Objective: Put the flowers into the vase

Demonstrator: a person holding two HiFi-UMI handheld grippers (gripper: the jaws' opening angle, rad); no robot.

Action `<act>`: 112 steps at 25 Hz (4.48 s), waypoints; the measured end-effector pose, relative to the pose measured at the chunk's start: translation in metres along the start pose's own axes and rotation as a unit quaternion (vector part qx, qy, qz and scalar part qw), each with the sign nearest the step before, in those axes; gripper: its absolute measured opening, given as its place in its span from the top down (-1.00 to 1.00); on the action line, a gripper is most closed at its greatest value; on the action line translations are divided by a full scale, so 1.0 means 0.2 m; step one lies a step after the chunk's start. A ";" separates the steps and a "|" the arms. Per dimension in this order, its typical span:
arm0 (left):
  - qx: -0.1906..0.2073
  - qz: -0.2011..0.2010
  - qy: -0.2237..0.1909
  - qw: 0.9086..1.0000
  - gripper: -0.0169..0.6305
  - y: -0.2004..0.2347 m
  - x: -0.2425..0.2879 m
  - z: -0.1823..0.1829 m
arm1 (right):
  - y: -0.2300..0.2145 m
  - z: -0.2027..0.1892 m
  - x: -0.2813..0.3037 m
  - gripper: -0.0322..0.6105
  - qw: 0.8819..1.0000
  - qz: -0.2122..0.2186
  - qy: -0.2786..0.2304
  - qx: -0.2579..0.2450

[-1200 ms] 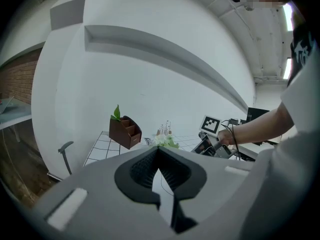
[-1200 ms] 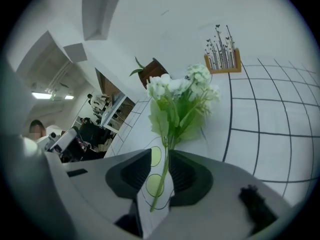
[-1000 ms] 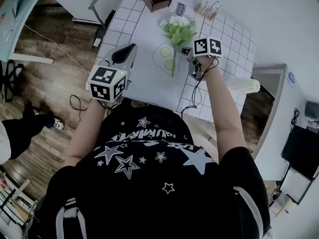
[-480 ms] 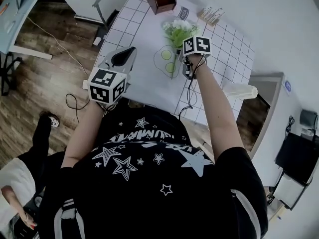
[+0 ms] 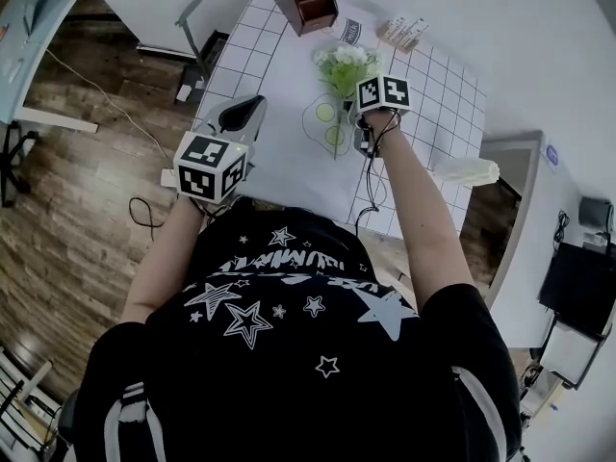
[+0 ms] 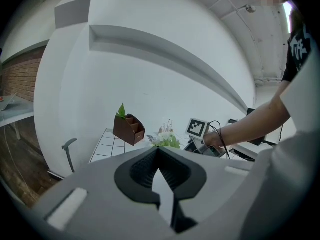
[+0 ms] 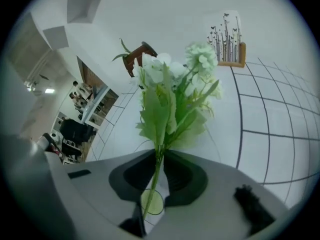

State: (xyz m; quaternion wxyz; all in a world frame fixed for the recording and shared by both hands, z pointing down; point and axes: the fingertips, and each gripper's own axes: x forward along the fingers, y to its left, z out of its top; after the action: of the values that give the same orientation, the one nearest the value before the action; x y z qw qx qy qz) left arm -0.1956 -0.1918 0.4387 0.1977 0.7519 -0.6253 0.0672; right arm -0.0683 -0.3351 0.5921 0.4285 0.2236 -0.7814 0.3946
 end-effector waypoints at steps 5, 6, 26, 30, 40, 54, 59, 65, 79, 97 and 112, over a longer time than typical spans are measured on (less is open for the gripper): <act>0.008 -0.021 0.004 1.000 0.92 0.02 0.02 0.01 | 0.10 0.01 -0.05 0.73 0.996 0.060 -0.042 0.050; 0.009 -0.027 0.004 1.000 0.92 0.03 0.03 0.01 | 0.12 0.02 -0.06 0.73 0.994 0.072 -0.056 0.058; 0.056 -0.211 0.018 0.976 0.92 -0.21 0.16 0.03 | 0.50 0.06 -0.85 0.73 0.933 0.088 -0.346 0.031; 0.069 -0.241 0.020 0.968 0.92 -0.25 0.16 0.02 | 0.57 0.04 -1.01 0.73 0.921 0.042 -0.386 -0.029; 0.077 -0.266 0.016 0.961 0.92 -0.40 0.17 0.06 | 0.51 -0.01 -1.38 0.73 0.893 -0.009 -0.448 -0.046; 0.088 -0.219 -0.022 0.971 0.92 -0.87 0.38 0.22 | 0.16 0.02 -1.90 0.73 0.862 0.050 -0.496 -0.094; 0.098 -0.208 -0.022 0.973 0.92 -1.12 0.46 0.20 | 0.02 0.00 -2.08 0.73 0.852 0.076 -0.506 -0.113; 0.134 -0.183 -0.026 0.973 0.92 -1.40 0.56 0.17 | -0.16 -0.07 -2.27 0.73 0.836 0.097 -0.522 -0.140; 0.167 -0.233 -0.031 0.958 -0.08 -2.04 0.90 0.11 | -0.64 -0.09 -2.58 0.73 0.820 0.048 -0.551 -0.147; 0.259 -0.216 -0.048 0.940 -0.48 -2.25 1.23 -0.02 | -0.71 -0.11 -2.48 0.73 0.797 0.044 -0.577 -0.173; 0.259 -0.215 -0.027 0.941 -0.13 -2.26 1.28 -0.14 | -0.66 -0.24 -2.28 0.73 0.809 0.049 -0.544 -0.216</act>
State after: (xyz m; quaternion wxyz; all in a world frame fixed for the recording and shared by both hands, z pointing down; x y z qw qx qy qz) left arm 0.2992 -0.3524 0.4563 -0.0114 0.8954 -0.4145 0.1623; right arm 0.2906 -0.3687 0.2778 -0.0493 0.2647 -0.9618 0.0496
